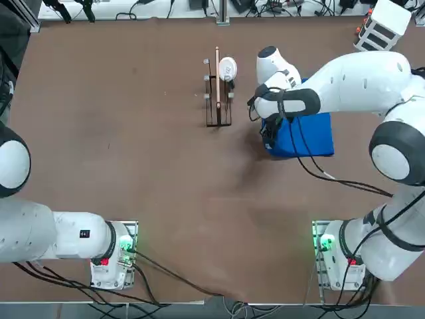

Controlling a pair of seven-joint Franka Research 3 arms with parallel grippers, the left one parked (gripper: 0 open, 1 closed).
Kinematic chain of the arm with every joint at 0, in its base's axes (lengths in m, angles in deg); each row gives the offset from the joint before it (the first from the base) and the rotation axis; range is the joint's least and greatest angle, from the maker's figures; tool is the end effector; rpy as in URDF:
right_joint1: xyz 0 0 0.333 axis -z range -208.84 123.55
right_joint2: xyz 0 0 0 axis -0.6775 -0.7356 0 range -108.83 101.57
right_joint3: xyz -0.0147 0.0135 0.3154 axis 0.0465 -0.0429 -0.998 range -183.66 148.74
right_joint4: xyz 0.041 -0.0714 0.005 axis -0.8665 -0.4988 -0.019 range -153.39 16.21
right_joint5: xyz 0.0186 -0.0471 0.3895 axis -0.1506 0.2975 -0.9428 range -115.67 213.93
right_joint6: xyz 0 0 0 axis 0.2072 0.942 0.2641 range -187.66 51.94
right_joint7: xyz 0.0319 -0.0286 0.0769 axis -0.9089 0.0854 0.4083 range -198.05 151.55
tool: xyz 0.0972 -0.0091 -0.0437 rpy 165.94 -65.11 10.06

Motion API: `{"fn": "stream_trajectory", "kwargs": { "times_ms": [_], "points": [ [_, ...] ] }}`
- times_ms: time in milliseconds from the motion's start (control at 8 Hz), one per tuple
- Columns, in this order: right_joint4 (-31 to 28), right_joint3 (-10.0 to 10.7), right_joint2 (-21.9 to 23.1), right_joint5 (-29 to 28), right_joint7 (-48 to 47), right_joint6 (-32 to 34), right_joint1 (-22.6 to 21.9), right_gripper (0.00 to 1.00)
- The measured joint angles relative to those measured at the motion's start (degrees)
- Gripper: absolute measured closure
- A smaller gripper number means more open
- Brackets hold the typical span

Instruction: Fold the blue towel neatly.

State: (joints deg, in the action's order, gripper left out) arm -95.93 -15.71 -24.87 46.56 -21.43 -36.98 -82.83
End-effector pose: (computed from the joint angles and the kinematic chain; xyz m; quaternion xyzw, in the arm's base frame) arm 0.4162 0.3337 0.2214 0.9195 0.3224 -0.2169 0.0589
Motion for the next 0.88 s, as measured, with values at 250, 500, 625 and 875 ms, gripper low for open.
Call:
{"fn": "stream_trajectory", "kwargs": {
  "times_ms": [250,500,625,875],
  "points": [
    [0.0,0.0,-0.1,0.0,0.0,0.8,-0.5,0.90],
    [0.1,0.0,-0.1,0.0,0.0,0.8,-0.7,0.87],
    [0.1,0.0,-0.1,0.0,0.0,0.8,-0.7,0.81],
    [0.2,0.0,-0.2,0.0,-0.7,0.9,-0.9,0.71]
  ]
}}
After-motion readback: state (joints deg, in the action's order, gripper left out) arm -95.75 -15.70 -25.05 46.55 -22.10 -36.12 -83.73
